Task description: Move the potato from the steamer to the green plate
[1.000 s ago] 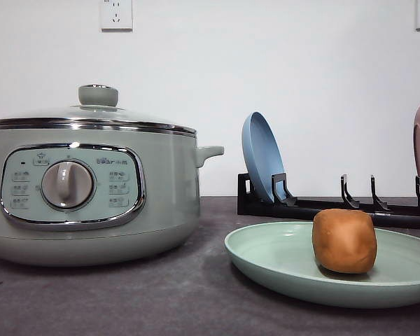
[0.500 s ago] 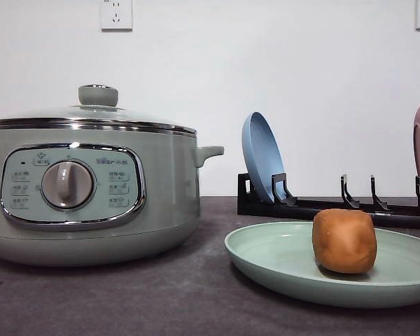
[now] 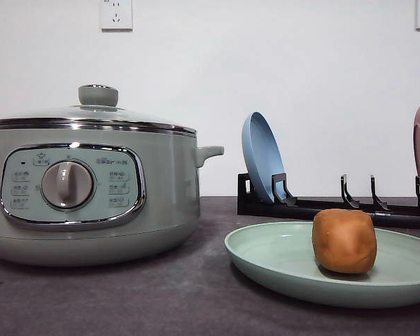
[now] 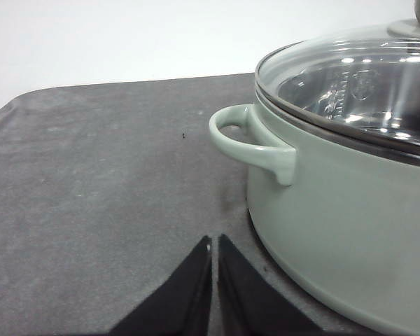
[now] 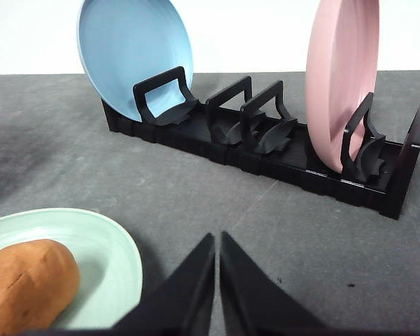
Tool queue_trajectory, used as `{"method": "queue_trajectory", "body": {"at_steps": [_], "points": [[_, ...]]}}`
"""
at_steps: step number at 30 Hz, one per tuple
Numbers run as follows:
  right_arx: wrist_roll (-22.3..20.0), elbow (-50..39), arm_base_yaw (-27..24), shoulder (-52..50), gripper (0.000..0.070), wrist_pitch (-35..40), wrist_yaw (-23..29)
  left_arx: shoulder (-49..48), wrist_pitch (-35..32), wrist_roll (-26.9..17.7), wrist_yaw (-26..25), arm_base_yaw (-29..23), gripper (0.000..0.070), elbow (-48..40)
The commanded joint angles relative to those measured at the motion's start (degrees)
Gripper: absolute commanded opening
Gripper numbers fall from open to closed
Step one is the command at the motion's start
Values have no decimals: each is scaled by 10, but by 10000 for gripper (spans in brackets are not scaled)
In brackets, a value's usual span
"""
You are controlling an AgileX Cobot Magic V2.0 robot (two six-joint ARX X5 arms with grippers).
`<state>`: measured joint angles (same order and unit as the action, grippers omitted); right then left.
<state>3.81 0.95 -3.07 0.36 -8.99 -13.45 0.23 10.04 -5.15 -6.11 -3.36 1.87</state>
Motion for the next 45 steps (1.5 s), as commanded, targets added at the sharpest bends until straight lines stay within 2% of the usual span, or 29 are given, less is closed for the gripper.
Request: {"method": "queue_trajectory", "body": {"at_steps": [1,45], "points": [[-1,-3,-1,-2,0,0,0,-1,5,3,0,-1,9,-12],[-1,-3,-1,-2,0,0,0,-1,5,3,0,-1,9,-12]]}}
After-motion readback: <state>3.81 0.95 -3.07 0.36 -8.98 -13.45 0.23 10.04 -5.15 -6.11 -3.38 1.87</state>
